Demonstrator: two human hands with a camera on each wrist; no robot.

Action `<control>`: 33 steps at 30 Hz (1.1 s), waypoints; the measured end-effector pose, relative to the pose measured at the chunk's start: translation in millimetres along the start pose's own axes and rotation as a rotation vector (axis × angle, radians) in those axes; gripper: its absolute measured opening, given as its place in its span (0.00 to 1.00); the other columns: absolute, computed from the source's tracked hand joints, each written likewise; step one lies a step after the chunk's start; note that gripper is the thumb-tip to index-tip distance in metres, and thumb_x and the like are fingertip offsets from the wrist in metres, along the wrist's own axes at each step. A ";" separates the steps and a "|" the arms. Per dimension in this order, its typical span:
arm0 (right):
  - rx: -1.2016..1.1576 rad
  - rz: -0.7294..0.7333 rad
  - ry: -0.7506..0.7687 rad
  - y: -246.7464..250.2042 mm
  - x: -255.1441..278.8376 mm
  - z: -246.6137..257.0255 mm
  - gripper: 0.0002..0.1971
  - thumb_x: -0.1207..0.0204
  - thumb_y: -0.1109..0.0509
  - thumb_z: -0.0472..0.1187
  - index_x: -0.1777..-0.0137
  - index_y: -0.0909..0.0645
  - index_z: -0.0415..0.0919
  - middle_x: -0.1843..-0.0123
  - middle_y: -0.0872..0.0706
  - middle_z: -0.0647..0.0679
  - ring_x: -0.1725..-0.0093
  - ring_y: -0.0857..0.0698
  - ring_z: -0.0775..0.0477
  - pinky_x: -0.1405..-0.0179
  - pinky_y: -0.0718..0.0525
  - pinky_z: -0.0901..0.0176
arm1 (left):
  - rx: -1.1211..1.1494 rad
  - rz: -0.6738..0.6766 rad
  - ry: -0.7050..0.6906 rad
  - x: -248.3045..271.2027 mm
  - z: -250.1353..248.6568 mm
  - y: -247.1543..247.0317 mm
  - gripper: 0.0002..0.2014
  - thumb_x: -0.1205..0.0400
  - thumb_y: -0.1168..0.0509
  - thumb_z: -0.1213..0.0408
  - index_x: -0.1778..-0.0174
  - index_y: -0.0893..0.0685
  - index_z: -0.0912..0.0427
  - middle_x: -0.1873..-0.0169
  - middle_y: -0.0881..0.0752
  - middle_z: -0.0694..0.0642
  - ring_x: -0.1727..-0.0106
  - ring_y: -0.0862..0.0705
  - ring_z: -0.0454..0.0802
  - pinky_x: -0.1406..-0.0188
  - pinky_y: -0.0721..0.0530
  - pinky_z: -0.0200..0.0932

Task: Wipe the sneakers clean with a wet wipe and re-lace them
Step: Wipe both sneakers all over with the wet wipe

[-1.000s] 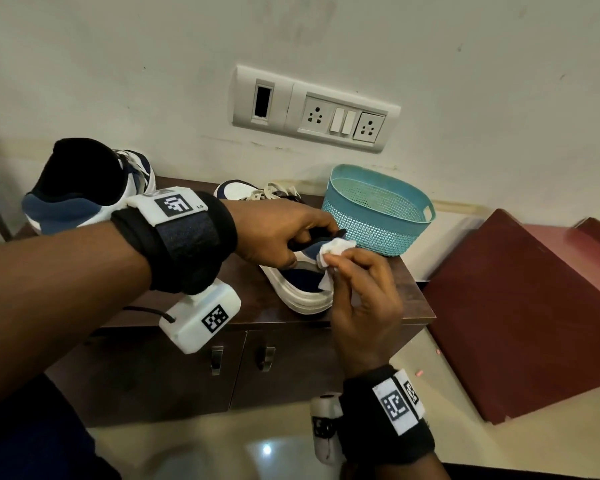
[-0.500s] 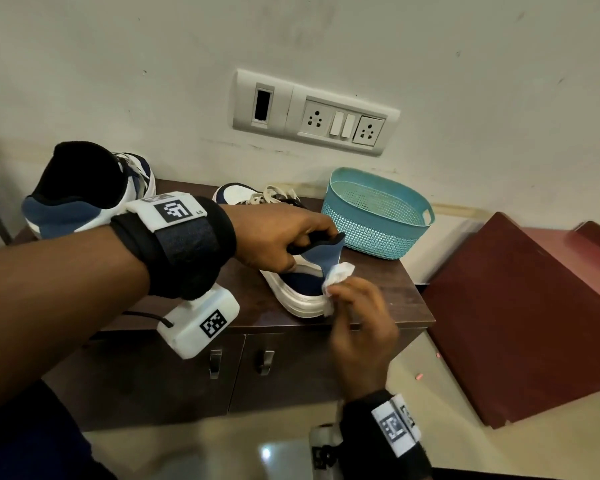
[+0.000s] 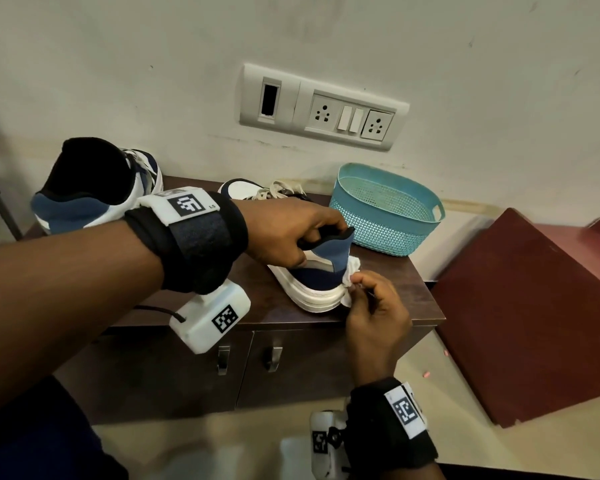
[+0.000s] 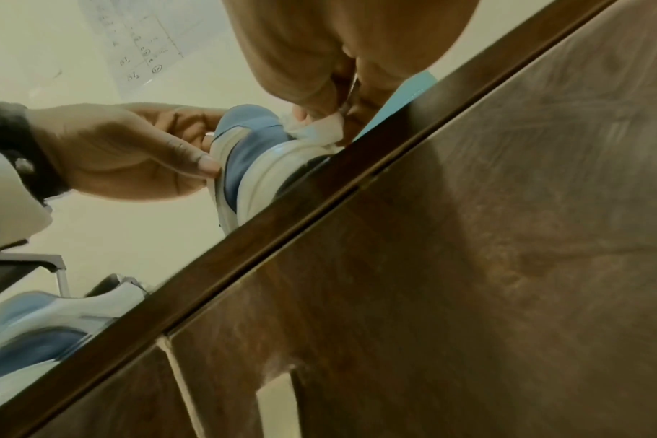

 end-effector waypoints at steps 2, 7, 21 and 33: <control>-0.018 0.060 -0.157 -7.3 -10.0 -13.7 0.22 0.24 0.30 0.20 0.56 0.14 0.54 0.55 0.09 0.56 0.54 0.12 0.63 0.47 0.17 0.69 | 0.007 0.004 0.006 -0.2 0.2 -0.2 0.28 0.20 0.29 0.71 0.25 0.26 0.48 0.71 0.23 0.44 0.69 0.24 0.34 0.68 0.28 0.29; -0.121 0.291 -0.367 -32.1 -44.5 -27.9 0.17 0.22 0.30 0.22 0.60 0.11 0.46 0.62 0.07 0.53 0.63 0.11 0.60 0.59 0.15 0.68 | -0.004 0.000 -0.012 0.0 -2.7 0.4 0.28 0.21 0.28 0.71 0.26 0.26 0.49 0.69 0.22 0.46 0.68 0.25 0.37 0.67 0.28 0.26; 0.116 -0.002 0.175 -0.6 22.3 45.4 0.09 0.21 0.26 0.25 0.46 0.10 0.35 0.47 0.11 0.44 0.47 0.12 0.52 0.48 0.18 0.71 | 0.051 0.056 0.016 -3.8 3.9 -7.6 0.26 0.19 0.32 0.72 0.26 0.27 0.51 0.71 0.26 0.51 0.72 0.30 0.42 0.70 0.29 0.35; 0.372 0.177 0.451 -62.4 46.5 82.1 0.09 0.18 0.31 0.35 0.48 0.09 0.36 0.47 0.11 0.42 0.47 0.15 0.41 0.50 0.15 0.56 | 0.181 0.070 0.102 -2.3 2.4 -4.2 0.19 0.13 0.41 0.65 0.25 0.22 0.54 0.38 0.16 0.47 0.37 0.19 0.45 0.33 0.24 0.47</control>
Point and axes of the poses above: each hand's wrist, its own x-axis away from the middle knuckle, its own y-axis out of the back of the hand, z = x × y, the point moved 10 cm from there along -x, towards the middle knuckle
